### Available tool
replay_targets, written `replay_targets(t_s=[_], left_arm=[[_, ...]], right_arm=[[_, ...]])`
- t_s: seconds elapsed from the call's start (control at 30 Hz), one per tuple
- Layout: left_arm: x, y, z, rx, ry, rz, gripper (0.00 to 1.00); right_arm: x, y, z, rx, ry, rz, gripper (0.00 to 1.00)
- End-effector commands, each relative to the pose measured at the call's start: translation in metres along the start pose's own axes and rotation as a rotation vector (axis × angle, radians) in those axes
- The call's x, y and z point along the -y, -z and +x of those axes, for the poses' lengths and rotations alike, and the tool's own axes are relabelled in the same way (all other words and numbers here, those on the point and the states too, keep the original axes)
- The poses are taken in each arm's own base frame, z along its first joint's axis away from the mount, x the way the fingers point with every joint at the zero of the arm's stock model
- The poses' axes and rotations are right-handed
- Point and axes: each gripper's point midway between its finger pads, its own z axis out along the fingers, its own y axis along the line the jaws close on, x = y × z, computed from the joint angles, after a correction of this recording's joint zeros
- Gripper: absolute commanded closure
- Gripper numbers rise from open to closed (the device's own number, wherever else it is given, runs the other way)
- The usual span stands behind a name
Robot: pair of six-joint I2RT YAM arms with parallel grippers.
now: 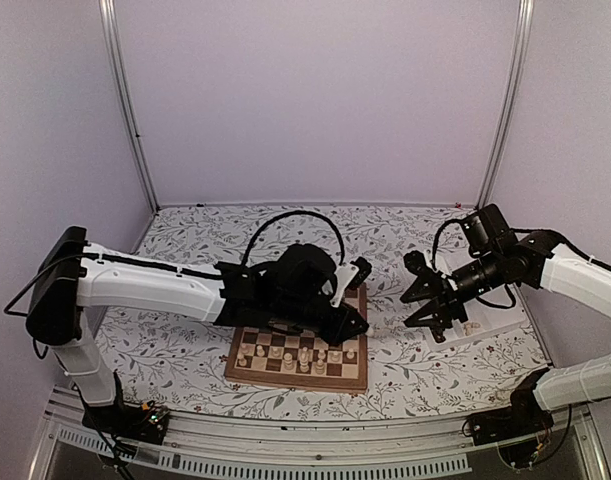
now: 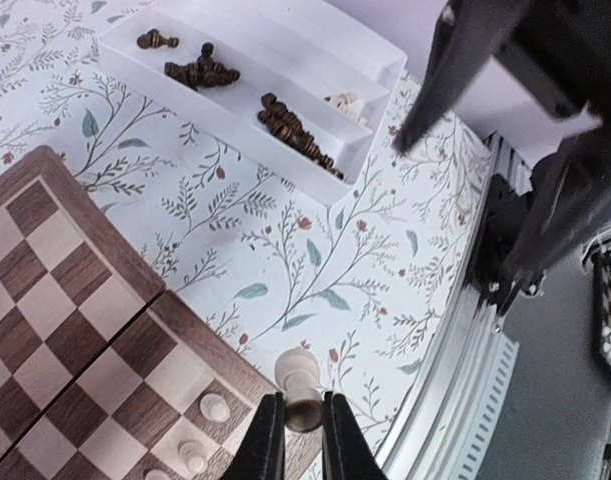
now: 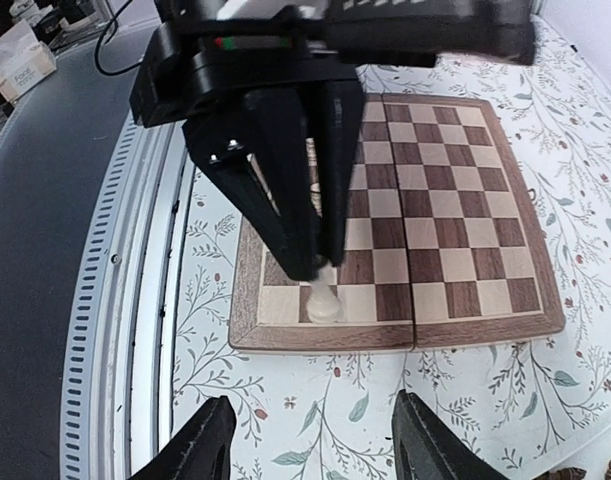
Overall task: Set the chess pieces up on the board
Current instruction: Place the chess piece on the chessboard.
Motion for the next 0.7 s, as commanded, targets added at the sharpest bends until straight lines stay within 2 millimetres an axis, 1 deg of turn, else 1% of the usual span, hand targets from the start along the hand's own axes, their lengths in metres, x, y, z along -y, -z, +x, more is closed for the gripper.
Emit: replay_targets(t_s=[0.0, 0.03, 0.1, 0.17, 0.27, 0.43, 0.53, 0.67], left_arm=[[0.001, 0.015, 0.031, -0.152, -0.117, -0.086, 0.91], [0.001, 0.015, 0.039, -0.188, -0.134, -0.101, 0.91], [0.002, 0.012, 0.05, -0.236, -0.162, -0.112, 0.91], [0.005, 0.008, 0.057, -0.276, -0.187, -0.124, 0.91], [0.007, -0.001, 0.062, -0.322, -0.224, -0.15, 0.91], [0.005, -0.011, 0.075, -0.39, -0.256, -0.173, 0.92], [0.002, -0.014, 0.082, -0.428, -0.26, -0.187, 0.92], [-0.001, -0.016, 0.088, -0.449, -0.264, -0.194, 0.92]], right_arm=[[0.01, 0.015, -0.001, 0.046, -0.018, 0.043, 0.43], [0.016, 0.016, 0.001, 0.048, -0.033, 0.07, 0.43], [0.026, 0.015, 0.006, 0.036, -0.066, 0.101, 0.43], [0.037, 0.014, 0.011, 0.015, -0.082, 0.148, 0.43], [0.05, 0.012, 0.02, -0.018, -0.108, 0.206, 0.43], [0.057, 0.01, 0.028, -0.04, -0.135, 0.221, 0.43], [0.058, 0.01, 0.03, -0.043, -0.138, 0.23, 0.43], [0.059, 0.011, 0.031, -0.043, -0.139, 0.235, 0.42]])
